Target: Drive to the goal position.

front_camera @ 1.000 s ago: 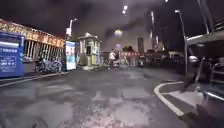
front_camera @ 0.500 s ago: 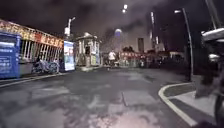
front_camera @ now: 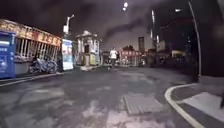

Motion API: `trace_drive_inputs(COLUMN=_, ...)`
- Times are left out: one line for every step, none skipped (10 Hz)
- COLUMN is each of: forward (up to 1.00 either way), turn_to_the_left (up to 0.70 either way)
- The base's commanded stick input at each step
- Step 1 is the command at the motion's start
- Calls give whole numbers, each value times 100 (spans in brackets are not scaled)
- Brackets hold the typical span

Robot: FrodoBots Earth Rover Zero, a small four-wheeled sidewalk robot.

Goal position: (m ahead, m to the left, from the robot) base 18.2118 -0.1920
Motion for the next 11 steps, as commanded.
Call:
trace_drive_inputs(forward=45, turn_to_the_left=0)
trace_drive_inputs(forward=45, turn_to_the_left=0)
trace_drive_inputs(forward=45, turn_to_the_left=0)
trace_drive_inputs(forward=45, turn_to_the_left=0)
trace_drive_inputs(forward=45, turn_to_the_left=0)
trace_drive_inputs(forward=45, turn_to_the_left=0)
trace_drive_inputs(forward=45, turn_to_the_left=0)
trace_drive_inputs(forward=45, turn_to_the_left=0)
trace_drive_inputs(forward=45, turn_to_the_left=0)
trace_drive_inputs(forward=45, turn_to_the_left=0)
trace_drive_inputs(forward=45, turn_to_the_left=0)
